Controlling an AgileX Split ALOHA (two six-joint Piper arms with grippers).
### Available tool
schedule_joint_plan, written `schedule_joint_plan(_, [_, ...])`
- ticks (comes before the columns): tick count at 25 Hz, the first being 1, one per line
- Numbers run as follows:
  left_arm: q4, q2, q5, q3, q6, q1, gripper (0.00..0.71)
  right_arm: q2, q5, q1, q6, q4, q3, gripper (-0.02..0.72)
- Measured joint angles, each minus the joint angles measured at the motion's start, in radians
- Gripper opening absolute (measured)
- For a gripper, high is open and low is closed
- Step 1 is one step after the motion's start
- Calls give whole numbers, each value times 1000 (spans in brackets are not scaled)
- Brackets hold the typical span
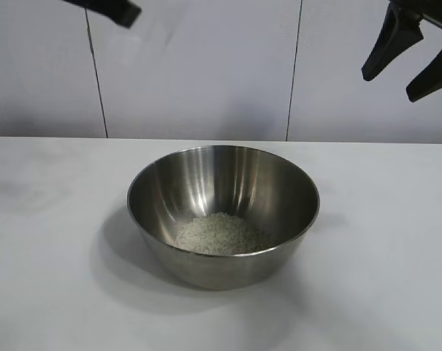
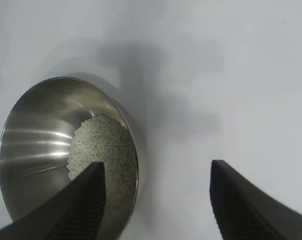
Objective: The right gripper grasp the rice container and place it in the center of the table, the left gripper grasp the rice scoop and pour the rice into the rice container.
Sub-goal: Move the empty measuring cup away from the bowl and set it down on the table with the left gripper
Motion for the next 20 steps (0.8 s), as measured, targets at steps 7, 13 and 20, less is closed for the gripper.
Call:
schedule_joint_plan(7, [19,-7,462,-51,-482,352,9,0,0,0,0,0,0,422])
schedule_joint_plan(13, [38,27,833,-51,-613,607,9,0,1,0,0,2,0,422])
schedule_joint_plan(20, [-4,121,1065,-44,-219,662,9,0,1,0,0,3,0,422])
